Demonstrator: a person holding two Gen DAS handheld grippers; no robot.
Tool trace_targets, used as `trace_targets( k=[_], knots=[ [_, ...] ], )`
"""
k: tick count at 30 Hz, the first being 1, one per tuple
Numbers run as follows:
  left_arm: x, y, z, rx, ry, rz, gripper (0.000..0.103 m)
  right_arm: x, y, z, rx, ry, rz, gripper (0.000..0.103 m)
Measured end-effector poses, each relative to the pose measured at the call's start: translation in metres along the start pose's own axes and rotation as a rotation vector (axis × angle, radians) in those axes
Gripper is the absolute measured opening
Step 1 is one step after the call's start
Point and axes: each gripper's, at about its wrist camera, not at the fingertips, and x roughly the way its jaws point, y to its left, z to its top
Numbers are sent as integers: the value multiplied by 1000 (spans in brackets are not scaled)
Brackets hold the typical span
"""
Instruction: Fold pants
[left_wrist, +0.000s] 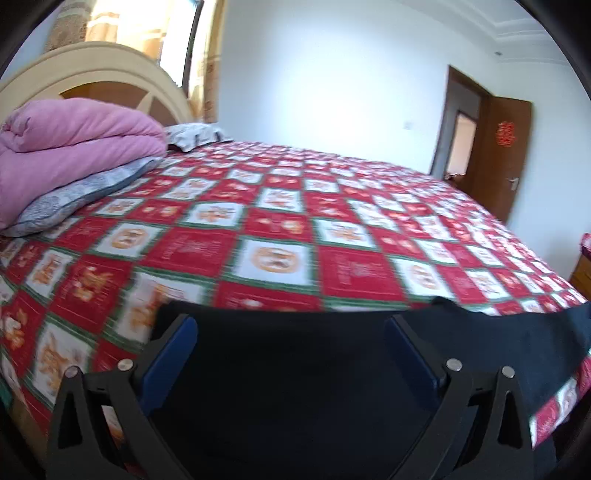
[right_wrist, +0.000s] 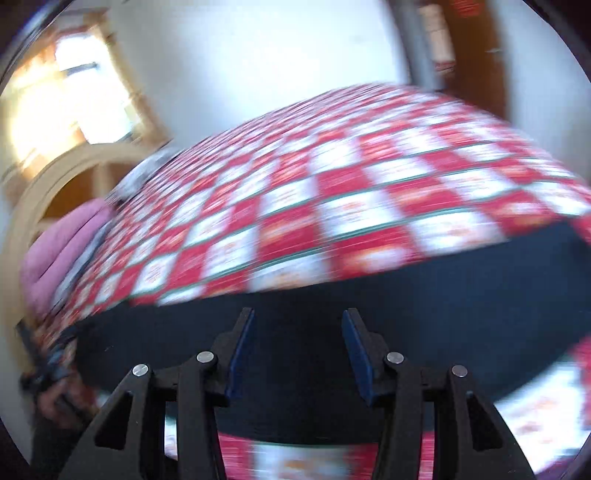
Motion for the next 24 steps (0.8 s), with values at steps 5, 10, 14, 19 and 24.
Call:
trace_targets(
  k=[5,10,14,19,24],
  knots=[
    [7,33,-1,-30,56,67,103,-56,-104,8,208,-117,-155,50],
    [-4,51,-24,9,86,102,103,-99,-182,-3,421,-197,-198,50],
    [1,61,-34,6,108,106,103,-108,-214,-4,529,-238,-150,50],
    [7,56,-40,-1,104,44,103,-94,-217,-2,529,-202,-135,50],
    [10,56,-48,-5,90,28,103,-78,-218,-5,514,-183,-108,50]
  ],
)
